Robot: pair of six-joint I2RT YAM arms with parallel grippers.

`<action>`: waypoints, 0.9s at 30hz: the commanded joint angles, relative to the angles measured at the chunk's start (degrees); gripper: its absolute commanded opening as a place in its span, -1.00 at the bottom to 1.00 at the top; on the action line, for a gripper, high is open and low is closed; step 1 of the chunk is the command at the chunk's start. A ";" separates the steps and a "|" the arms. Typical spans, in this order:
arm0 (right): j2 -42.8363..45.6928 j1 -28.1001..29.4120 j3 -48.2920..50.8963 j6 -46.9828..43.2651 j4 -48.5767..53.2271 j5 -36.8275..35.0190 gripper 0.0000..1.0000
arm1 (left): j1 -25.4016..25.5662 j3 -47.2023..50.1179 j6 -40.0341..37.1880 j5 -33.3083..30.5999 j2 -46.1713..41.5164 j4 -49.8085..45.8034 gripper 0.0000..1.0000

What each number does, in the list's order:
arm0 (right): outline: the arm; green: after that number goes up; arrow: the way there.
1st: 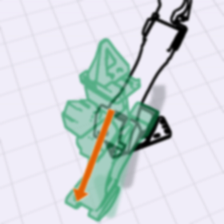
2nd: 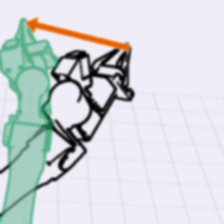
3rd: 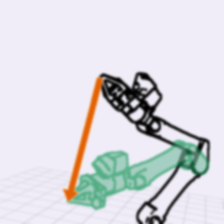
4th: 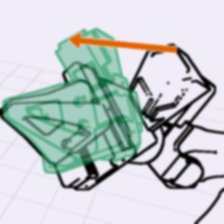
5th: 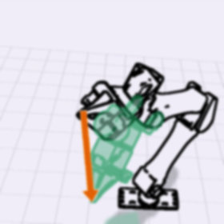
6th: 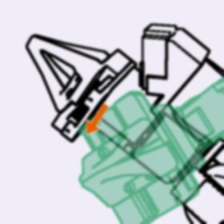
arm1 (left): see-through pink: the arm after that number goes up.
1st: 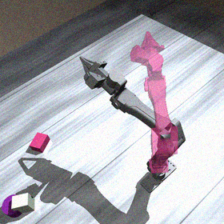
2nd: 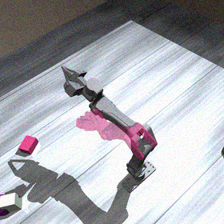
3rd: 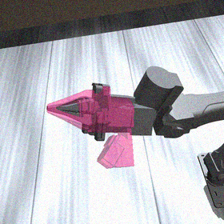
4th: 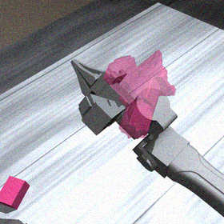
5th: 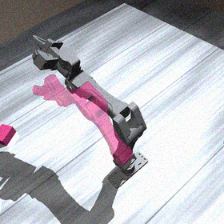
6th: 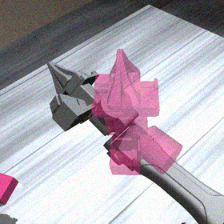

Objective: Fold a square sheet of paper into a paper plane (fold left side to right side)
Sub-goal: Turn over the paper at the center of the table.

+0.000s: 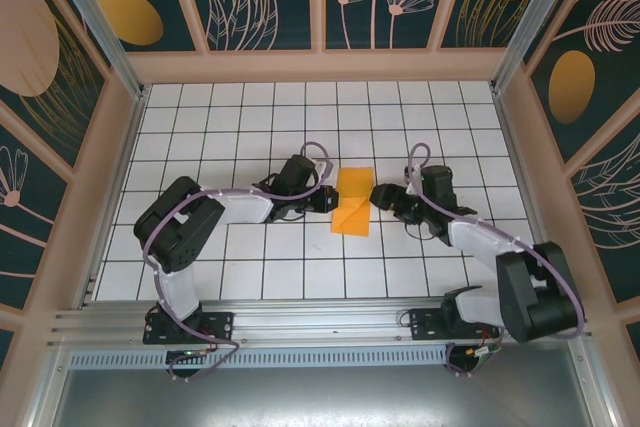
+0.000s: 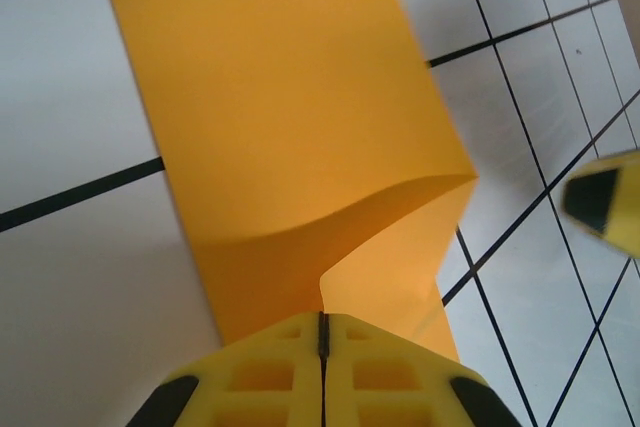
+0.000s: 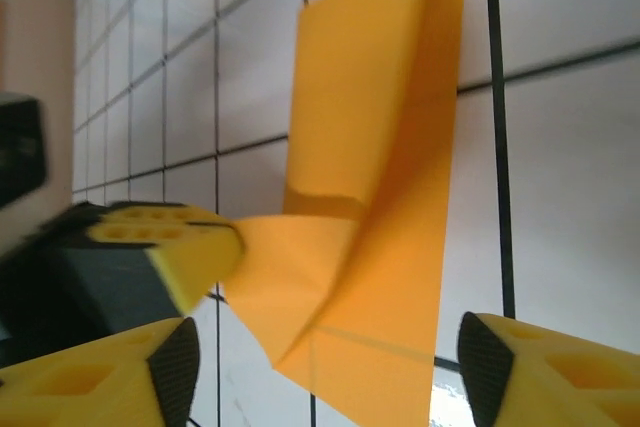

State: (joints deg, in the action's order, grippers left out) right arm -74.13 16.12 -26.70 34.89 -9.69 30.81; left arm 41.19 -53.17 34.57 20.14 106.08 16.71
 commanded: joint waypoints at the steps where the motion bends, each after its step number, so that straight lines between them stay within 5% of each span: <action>1: -3.41 1.57 -2.44 1.18 -3.00 2.77 0.34 | -0.21 1.35 -0.23 -2.55 -2.79 1.12 -0.83; 9: -9.13 4.81 -4.49 2.99 -8.45 3.36 0.30 | -0.15 1.00 -0.20 -2.21 -2.33 1.45 -0.82; 17: -16.38 6.51 -7.95 4.63 -12.09 4.41 0.02 | -0.14 1.22 -0.11 -3.15 -2.80 1.00 -0.74; 24: -19.34 6.92 -8.85 5.46 -15.17 4.92 -0.79 | -0.91 3.77 2.14 -6.60 -7.26 1.69 0.00; 27: -17.47 6.63 -8.89 4.56 -15.06 4.63 -0.97 | -2.21 7.04 4.28 -8.15 -12.26 2.87 0.40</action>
State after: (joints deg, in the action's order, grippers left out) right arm -93.17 22.92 -34.39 40.14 -21.98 35.00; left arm 40.36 -48.21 36.60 14.39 98.87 16.93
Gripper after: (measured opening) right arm 0.039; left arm 0.675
